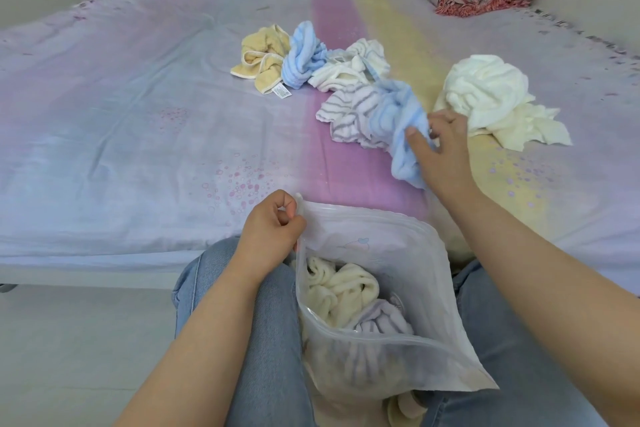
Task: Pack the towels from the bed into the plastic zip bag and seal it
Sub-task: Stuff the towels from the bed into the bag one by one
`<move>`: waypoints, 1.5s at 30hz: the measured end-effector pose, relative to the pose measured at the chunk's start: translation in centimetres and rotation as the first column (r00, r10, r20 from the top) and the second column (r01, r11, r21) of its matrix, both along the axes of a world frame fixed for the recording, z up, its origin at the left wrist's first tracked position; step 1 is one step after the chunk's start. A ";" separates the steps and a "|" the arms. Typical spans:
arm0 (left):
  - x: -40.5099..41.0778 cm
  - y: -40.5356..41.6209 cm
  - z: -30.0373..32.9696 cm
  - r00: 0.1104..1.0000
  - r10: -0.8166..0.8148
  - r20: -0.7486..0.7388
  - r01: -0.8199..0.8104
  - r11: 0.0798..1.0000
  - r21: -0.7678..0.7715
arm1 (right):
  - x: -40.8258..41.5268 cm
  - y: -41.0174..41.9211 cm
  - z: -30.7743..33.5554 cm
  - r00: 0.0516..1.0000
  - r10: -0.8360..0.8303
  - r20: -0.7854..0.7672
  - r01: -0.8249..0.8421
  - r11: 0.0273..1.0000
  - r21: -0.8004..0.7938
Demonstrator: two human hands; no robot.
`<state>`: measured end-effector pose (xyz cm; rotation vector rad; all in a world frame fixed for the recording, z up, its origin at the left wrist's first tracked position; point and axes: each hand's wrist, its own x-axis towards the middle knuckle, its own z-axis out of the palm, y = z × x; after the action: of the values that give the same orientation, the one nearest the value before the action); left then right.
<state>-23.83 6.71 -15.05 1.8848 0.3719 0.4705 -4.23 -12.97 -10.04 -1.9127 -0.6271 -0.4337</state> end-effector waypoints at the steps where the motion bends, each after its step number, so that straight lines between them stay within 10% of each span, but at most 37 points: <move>1: 0.0 0.0 0.0 1.000 -0.002 -0.003 0.002 1.000 0.002 | -1.1 -0.4 1.0 0.999 0.041 0.029 -0.043 0.995 0.085; 10: 0.0 -0.4 0.1 1.000 0.007 -0.011 -0.007 1.000 -0.016 | -8.9 -2.0 6.2 0.841 0.482 -0.244 -0.262 0.759 0.596; 14: -0.1 -0.3 0.2 1.000 0.019 -0.010 -0.019 0.999 -0.042 | -11.9 -0.6 2.3 0.815 0.416 -0.403 -0.488 0.868 -0.093; 17: -0.2 -0.3 0.2 1.000 0.026 -0.004 -0.027 0.999 -0.033 | -12.6 -1.0 0.0 0.700 0.361 -0.616 -0.713 0.300 -0.634; 19: -0.3 -0.3 0.2 1.000 0.028 0.001 -0.028 0.999 -0.022 | -12.1 -1.2 0.1 0.689 0.344 -0.638 -0.713 0.163 -0.683; 21: -0.3 -0.2 0.2 1.000 0.030 0.006 -0.030 0.999 -0.016 | -11.2 -0.8 1.2 0.755 0.372 -0.540 -0.655 0.467 -0.594; 24: -0.2 -0.2 0.2 1.000 0.029 0.010 -0.029 1.000 -0.011 | -7.7 -1.0 2.5 0.988 0.149 -0.042 -0.151 0.874 -0.461; 26: -0.1 -0.2 0.2 1.000 0.026 0.011 -0.026 1.000 -0.013 | -4.2 -2.0 1.8 0.987 0.003 0.162 0.106 0.745 -0.658; 29: -0.1 -0.2 0.1 1.000 0.018 0.011 -0.018 1.000 -0.020 | -1.0 -2.9 -0.8 0.996 -0.074 -0.043 0.000 0.508 -0.862; 34: -0.2 -0.1 -0.1 1.000 0.011 0.012 -0.011 0.999 -0.034 | -1.9 -3.9 -2.0 0.998 0.055 -0.001 -0.051 0.907 -0.417; 40: -0.1 0.0 -0.2 1.000 0.013 0.009 -0.013 1.000 -0.024 | -7.4 -4.7 2.1 0.951 0.063 0.303 0.065 0.915 -0.397; 45: 0.1 -0.3 -0.2 1.000 0.007 0.011 -0.006 0.999 -0.034 | -12.7 -4.0 4.4 0.833 0.426 0.354 -0.173 0.807 -0.564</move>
<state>-23.73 6.42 -15.21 1.8481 0.3767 0.4756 -16.96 -16.96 -5.63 -2.1536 -1.4869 -0.5607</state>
